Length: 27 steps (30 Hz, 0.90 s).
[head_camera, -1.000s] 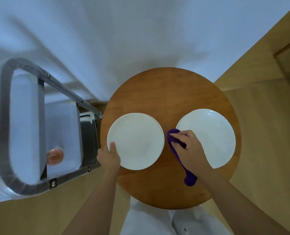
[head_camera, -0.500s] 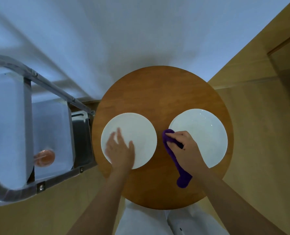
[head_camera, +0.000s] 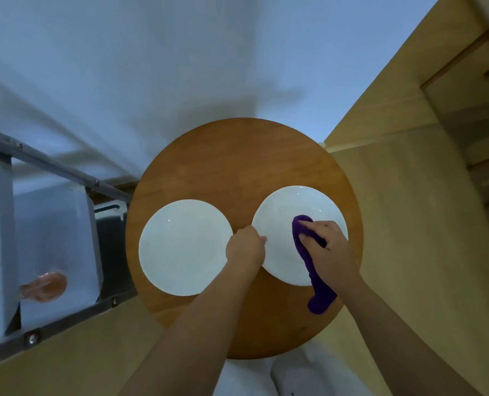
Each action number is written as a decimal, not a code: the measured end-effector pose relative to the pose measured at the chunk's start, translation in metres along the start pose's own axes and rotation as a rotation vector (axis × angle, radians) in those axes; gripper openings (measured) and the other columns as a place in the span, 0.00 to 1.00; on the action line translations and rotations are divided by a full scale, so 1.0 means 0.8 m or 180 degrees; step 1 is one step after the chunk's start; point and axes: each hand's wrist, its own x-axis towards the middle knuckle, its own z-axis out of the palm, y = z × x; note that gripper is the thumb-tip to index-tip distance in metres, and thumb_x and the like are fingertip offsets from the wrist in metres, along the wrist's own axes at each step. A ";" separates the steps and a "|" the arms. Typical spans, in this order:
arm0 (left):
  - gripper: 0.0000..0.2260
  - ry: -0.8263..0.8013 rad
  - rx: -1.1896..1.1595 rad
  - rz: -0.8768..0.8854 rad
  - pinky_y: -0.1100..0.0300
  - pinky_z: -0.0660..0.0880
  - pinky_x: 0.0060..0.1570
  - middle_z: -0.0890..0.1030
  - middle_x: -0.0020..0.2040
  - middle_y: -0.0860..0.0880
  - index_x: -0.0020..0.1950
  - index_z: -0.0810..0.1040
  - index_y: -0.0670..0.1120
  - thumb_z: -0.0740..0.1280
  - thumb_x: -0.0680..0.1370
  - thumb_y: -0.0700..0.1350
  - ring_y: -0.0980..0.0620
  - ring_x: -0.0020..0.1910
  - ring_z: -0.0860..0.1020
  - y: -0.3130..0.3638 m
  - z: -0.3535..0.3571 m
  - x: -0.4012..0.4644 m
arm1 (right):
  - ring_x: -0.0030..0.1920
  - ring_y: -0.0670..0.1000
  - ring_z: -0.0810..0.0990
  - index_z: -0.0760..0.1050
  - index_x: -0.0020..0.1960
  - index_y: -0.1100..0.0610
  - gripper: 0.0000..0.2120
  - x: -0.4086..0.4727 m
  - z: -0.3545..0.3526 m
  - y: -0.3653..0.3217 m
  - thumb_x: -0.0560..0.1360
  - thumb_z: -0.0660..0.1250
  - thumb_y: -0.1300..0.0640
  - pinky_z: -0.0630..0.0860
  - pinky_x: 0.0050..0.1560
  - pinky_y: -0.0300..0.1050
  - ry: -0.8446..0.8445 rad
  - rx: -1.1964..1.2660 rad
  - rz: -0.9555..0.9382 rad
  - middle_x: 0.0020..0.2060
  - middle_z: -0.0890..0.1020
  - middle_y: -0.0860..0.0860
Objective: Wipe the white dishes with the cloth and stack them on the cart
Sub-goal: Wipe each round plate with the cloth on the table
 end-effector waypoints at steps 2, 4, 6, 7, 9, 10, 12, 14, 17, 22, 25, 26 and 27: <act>0.14 0.0045 0.0228 -0.0020 0.57 0.76 0.49 0.81 0.53 0.47 0.59 0.77 0.45 0.60 0.82 0.52 0.48 0.50 0.80 0.008 -0.009 0.001 | 0.52 0.45 0.72 0.73 0.64 0.51 0.15 0.000 -0.003 0.004 0.78 0.63 0.58 0.67 0.40 0.26 -0.0006 0.0034 0.0026 0.53 0.71 0.43; 0.13 0.0155 0.0318 0.0005 0.57 0.76 0.47 0.81 0.52 0.47 0.59 0.77 0.45 0.60 0.82 0.51 0.48 0.49 0.81 0.018 -0.018 0.002 | 0.52 0.45 0.72 0.73 0.63 0.51 0.15 -0.001 -0.007 0.008 0.78 0.63 0.58 0.67 0.39 0.25 -0.0025 0.0099 0.0063 0.53 0.71 0.43; 0.12 0.0308 0.0181 0.0130 0.55 0.76 0.49 0.80 0.55 0.47 0.61 0.75 0.46 0.60 0.82 0.50 0.47 0.51 0.80 0.023 -0.024 0.003 | 0.52 0.46 0.73 0.73 0.63 0.51 0.14 0.000 -0.012 0.010 0.78 0.63 0.58 0.68 0.40 0.27 -0.0022 0.0179 0.0101 0.53 0.71 0.44; 0.13 0.0403 0.0051 0.0257 0.54 0.76 0.52 0.79 0.57 0.47 0.64 0.74 0.47 0.59 0.82 0.49 0.47 0.54 0.78 0.024 -0.026 0.004 | 0.52 0.47 0.73 0.73 0.63 0.51 0.14 0.001 -0.015 0.012 0.78 0.63 0.58 0.68 0.40 0.28 -0.0009 0.0218 0.0128 0.53 0.72 0.44; 0.15 0.0584 -0.0384 0.0579 0.52 0.74 0.57 0.76 0.60 0.46 0.67 0.73 0.48 0.57 0.82 0.48 0.47 0.58 0.75 0.023 -0.027 0.002 | 0.52 0.47 0.74 0.73 0.63 0.51 0.14 0.003 -0.020 0.015 0.78 0.63 0.58 0.69 0.39 0.30 0.0041 0.0301 0.0182 0.53 0.73 0.45; 0.15 0.0611 -0.0783 0.0709 0.51 0.75 0.58 0.77 0.59 0.46 0.67 0.73 0.49 0.56 0.83 0.48 0.48 0.57 0.76 0.023 -0.025 -0.001 | 0.51 0.48 0.74 0.74 0.63 0.51 0.14 0.004 -0.022 0.017 0.78 0.62 0.58 0.69 0.39 0.31 0.0078 0.0339 0.0214 0.53 0.73 0.46; 0.13 0.0465 -0.1854 0.0647 0.50 0.77 0.58 0.79 0.58 0.49 0.64 0.75 0.51 0.55 0.83 0.50 0.50 0.55 0.77 0.029 -0.016 -0.010 | 0.50 0.49 0.75 0.74 0.62 0.52 0.13 0.006 -0.026 0.022 0.78 0.62 0.58 0.71 0.41 0.33 0.0169 0.0413 0.0294 0.54 0.74 0.48; 0.11 0.0233 -0.2712 0.0238 0.48 0.77 0.58 0.78 0.57 0.51 0.61 0.73 0.55 0.56 0.83 0.53 0.51 0.54 0.77 0.034 -0.009 -0.017 | 0.51 0.51 0.76 0.75 0.61 0.52 0.12 0.006 -0.030 0.027 0.78 0.62 0.57 0.77 0.46 0.42 0.0248 0.0513 0.0429 0.53 0.75 0.49; 0.05 -0.0159 -0.3523 -0.0288 0.45 0.77 0.57 0.78 0.55 0.50 0.54 0.72 0.56 0.58 0.82 0.53 0.49 0.54 0.76 0.033 -0.009 -0.019 | 0.50 0.54 0.78 0.75 0.59 0.51 0.11 0.002 -0.033 0.034 0.78 0.63 0.56 0.79 0.50 0.53 0.0319 0.0561 0.0569 0.50 0.75 0.48; 0.07 -0.0449 -0.4716 -0.0459 0.43 0.77 0.55 0.77 0.58 0.48 0.58 0.72 0.55 0.61 0.81 0.52 0.45 0.58 0.76 0.016 -0.013 -0.033 | 0.56 0.52 0.75 0.69 0.67 0.50 0.18 -0.005 -0.038 0.041 0.77 0.63 0.54 0.76 0.54 0.51 0.0538 0.0725 0.0721 0.60 0.74 0.50; 0.16 -0.0500 -0.5231 -0.0216 0.43 0.80 0.50 0.79 0.60 0.47 0.68 0.69 0.54 0.61 0.81 0.53 0.43 0.59 0.77 0.008 -0.017 -0.050 | 0.65 0.53 0.70 0.55 0.74 0.47 0.32 -0.008 -0.041 0.028 0.75 0.67 0.51 0.73 0.61 0.56 0.0445 0.0963 0.0815 0.68 0.69 0.48; 0.17 -0.0519 -0.5365 -0.0133 0.46 0.81 0.45 0.80 0.59 0.47 0.68 0.69 0.54 0.61 0.80 0.53 0.43 0.57 0.78 0.007 -0.022 -0.057 | 0.66 0.53 0.69 0.52 0.75 0.46 0.36 -0.010 -0.041 0.019 0.74 0.69 0.51 0.73 0.61 0.56 0.0334 0.0985 0.0761 0.69 0.67 0.47; 0.17 -0.0548 -0.5489 -0.0063 0.48 0.81 0.42 0.81 0.58 0.46 0.68 0.70 0.53 0.61 0.80 0.53 0.44 0.56 0.80 0.006 -0.028 -0.064 | 0.67 0.53 0.67 0.49 0.75 0.45 0.39 -0.011 -0.041 0.009 0.73 0.70 0.51 0.72 0.61 0.54 0.0175 0.0969 0.0660 0.70 0.65 0.45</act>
